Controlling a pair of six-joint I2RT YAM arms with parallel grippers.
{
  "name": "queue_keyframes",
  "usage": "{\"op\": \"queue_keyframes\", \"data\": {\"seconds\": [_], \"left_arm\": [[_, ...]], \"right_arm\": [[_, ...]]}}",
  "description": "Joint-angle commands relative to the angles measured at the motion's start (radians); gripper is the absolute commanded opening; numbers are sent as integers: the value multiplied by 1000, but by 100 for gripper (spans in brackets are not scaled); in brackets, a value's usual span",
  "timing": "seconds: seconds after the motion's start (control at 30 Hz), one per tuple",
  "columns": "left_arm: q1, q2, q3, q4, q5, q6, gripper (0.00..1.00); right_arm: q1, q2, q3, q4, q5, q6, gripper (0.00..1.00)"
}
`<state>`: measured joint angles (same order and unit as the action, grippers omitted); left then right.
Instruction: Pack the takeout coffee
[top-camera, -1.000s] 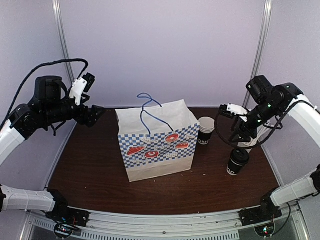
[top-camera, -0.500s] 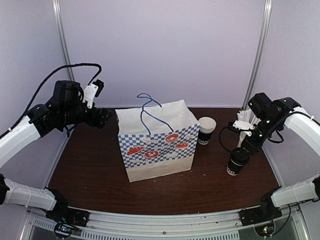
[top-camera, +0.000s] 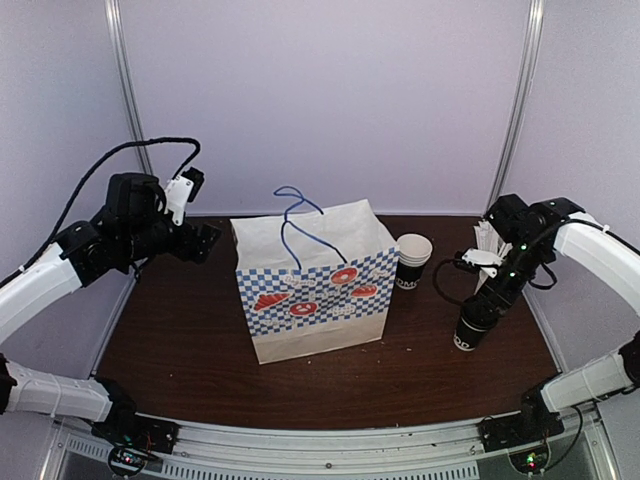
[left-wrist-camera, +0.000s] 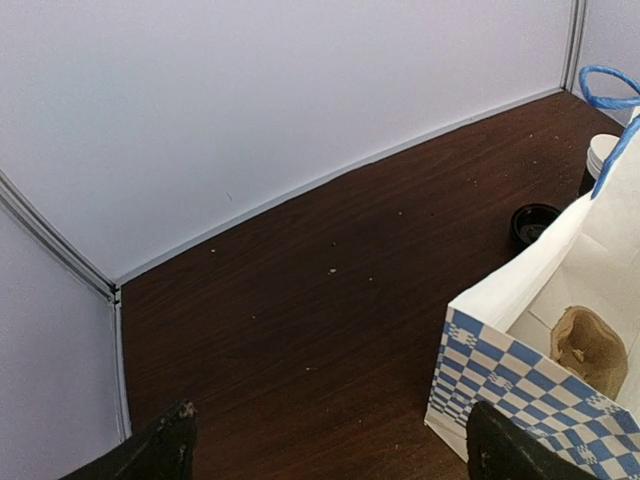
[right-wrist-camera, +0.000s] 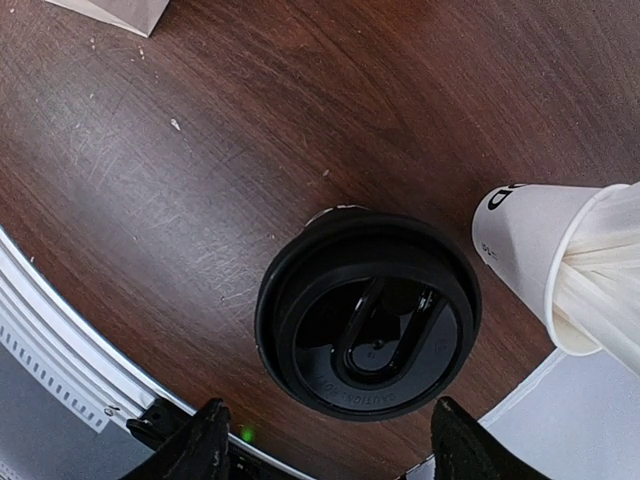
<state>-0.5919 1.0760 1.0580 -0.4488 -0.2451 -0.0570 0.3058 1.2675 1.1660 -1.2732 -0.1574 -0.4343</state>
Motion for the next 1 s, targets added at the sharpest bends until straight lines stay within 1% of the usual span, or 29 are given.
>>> {"op": "queue_keyframes", "data": {"seconds": [0.0, 0.13, 0.27, 0.4, 0.67, 0.97], "left_arm": [[7, -37, -27, 99, -38, 21, 94], [7, -39, -26, 101, -42, 27, 94], [7, -37, -28, 99, -39, 25, 94], [7, -41, -28, 99, -37, 28, 94], [7, -44, -30, 91, -26, 31, 95], [7, -36, -32, 96, -11, 29, 94]], "right_arm": [[-11, 13, 10, 14, 0, 31, 70], [-11, 36, 18, 20, 27, 39, 71], [-11, 59, 28, 22, 31, 39, 77], [-18, 88, 50, 34, 68, 49, 78], [-28, 145, 84, 26, 62, 62, 80], [-58, 168, 44, 50, 54, 72, 83]]}}
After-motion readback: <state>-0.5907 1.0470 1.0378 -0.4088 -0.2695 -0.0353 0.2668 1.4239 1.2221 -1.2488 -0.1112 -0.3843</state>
